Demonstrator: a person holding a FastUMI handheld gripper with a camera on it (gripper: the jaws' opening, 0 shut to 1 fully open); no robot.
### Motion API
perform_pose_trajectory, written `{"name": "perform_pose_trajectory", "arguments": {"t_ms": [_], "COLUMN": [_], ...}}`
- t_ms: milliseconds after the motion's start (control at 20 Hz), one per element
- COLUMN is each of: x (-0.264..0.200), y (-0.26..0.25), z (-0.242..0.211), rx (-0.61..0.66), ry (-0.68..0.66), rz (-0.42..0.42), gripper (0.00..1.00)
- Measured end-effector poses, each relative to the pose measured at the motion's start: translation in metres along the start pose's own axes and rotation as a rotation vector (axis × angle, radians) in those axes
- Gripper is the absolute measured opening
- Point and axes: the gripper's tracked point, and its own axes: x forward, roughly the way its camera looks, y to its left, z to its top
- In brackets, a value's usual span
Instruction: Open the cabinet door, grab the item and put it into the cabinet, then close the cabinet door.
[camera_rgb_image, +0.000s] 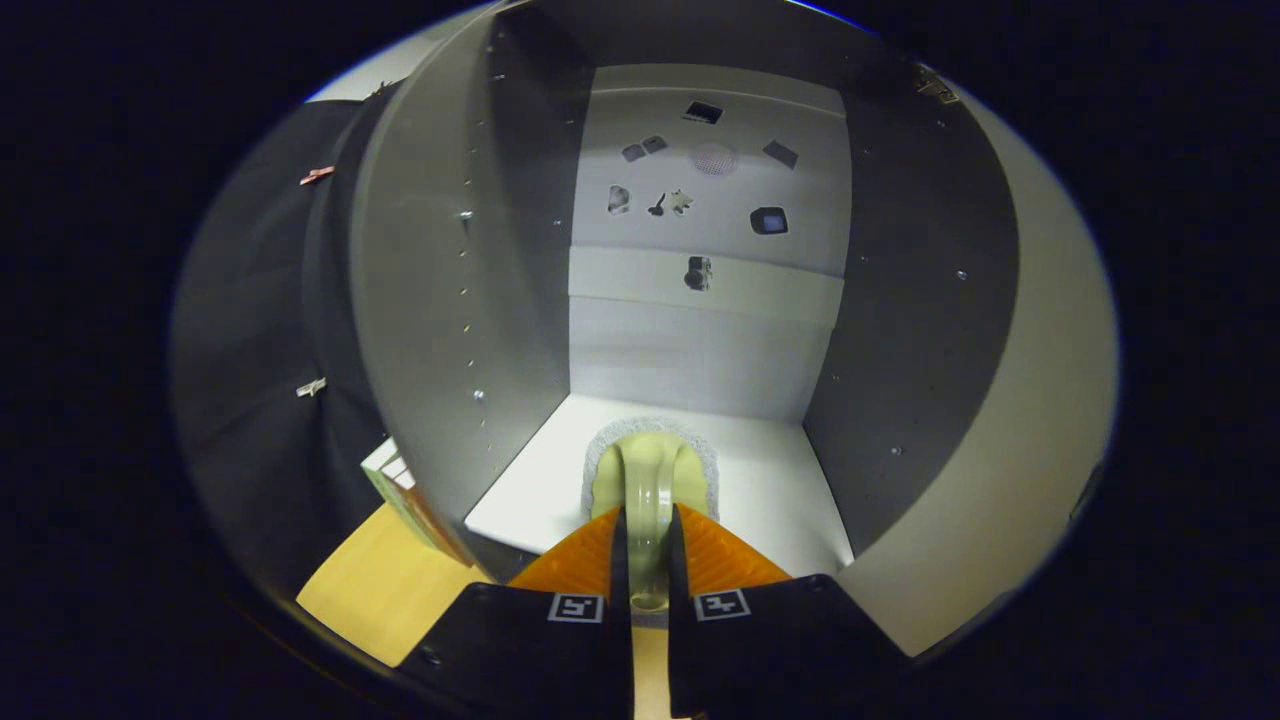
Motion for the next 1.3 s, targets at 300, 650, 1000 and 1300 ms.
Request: {"name": "perform_pose_trajectory", "arguments": {"t_ms": [300,650,1000,1300], "x": [0.069,0.115,0.117,0.045], "y": [-0.014,-0.028,-0.035,-0.013], "z": [0.004,-0.01,0.006,0.04], "rx": [0.038,0.067,0.094,-0.004], "ry": [0.003,0.034,-0.037,-0.182], "rz": [-0.039,-0.057,-0.04,0.014], "gripper": [0.18,0.25,0.52,0.59]}}
